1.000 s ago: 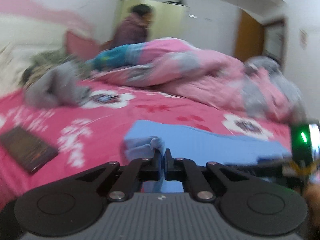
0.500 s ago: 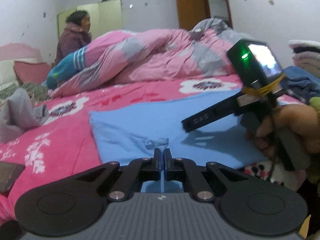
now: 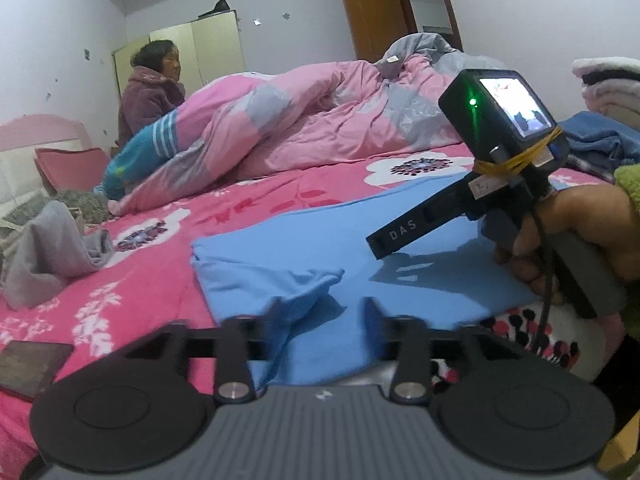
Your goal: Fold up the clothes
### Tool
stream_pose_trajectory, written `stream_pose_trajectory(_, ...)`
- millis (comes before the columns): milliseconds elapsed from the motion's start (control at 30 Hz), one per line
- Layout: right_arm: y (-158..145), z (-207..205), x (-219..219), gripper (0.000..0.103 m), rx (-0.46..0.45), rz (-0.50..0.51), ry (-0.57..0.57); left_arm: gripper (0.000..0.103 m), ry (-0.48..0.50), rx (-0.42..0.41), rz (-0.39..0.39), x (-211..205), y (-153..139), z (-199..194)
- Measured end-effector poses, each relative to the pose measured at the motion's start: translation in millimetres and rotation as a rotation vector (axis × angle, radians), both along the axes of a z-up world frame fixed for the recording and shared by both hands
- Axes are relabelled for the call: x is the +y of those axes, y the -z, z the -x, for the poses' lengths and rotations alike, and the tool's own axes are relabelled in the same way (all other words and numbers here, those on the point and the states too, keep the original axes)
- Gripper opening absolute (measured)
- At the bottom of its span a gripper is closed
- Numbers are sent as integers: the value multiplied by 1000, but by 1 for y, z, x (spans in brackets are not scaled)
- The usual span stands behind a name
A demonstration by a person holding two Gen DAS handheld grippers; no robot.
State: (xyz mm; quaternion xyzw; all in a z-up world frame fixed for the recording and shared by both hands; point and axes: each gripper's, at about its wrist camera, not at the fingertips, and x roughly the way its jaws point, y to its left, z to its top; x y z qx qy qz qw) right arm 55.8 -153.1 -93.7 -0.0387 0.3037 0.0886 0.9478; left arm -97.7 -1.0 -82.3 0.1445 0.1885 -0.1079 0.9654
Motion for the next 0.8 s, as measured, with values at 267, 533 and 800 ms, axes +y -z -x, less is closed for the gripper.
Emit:
stream_pose_trajectory(267,0,1,0,102,-2,0,4,58,-33,-17,-69,-7,-1,-8)
stream_pose_trajectory(533,0,0,0,102,-4,-1,3,54,-93,65,-45,-2,3,-26)
stream_pose_trajectory(800,-1,-1,-2,102,4,-8,2,35,-90,81,28,4,3,-30)
